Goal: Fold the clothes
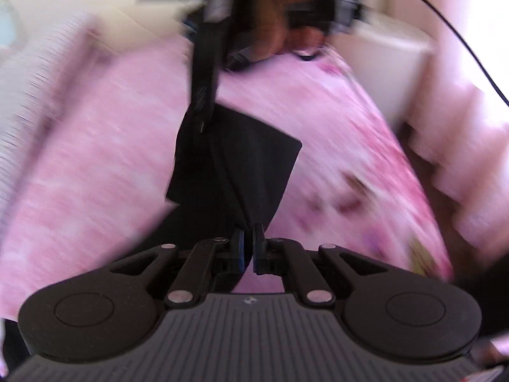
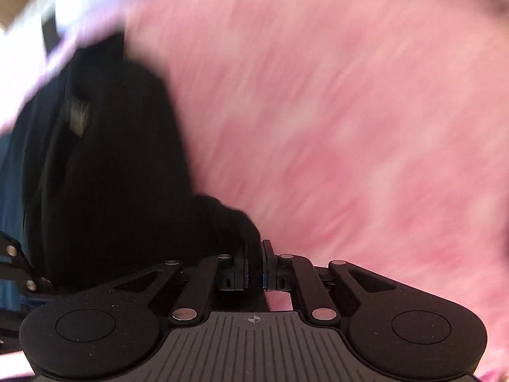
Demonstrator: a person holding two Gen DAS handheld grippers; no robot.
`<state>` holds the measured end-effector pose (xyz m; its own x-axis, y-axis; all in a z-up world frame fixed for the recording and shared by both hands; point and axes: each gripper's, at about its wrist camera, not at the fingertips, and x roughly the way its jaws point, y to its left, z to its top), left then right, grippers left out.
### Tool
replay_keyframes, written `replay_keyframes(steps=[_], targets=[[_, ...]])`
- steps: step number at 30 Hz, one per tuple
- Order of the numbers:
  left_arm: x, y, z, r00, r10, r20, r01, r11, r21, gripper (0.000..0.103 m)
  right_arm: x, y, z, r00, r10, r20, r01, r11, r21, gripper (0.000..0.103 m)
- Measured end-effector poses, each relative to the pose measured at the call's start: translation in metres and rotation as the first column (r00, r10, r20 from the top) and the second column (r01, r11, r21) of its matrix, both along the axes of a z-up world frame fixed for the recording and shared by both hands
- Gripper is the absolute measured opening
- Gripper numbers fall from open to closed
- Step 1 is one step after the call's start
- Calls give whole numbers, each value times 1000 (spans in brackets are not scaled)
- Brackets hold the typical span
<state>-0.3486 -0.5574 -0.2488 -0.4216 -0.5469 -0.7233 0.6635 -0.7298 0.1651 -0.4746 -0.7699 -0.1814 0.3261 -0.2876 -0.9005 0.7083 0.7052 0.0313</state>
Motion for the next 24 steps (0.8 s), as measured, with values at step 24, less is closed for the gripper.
replay_keyframes(steps=[24], targets=[[16, -22, -25, 971, 237, 20, -237, 956, 172, 23, -138, 31, -49, 924, -380, 45, 382, 923, -50, 46]])
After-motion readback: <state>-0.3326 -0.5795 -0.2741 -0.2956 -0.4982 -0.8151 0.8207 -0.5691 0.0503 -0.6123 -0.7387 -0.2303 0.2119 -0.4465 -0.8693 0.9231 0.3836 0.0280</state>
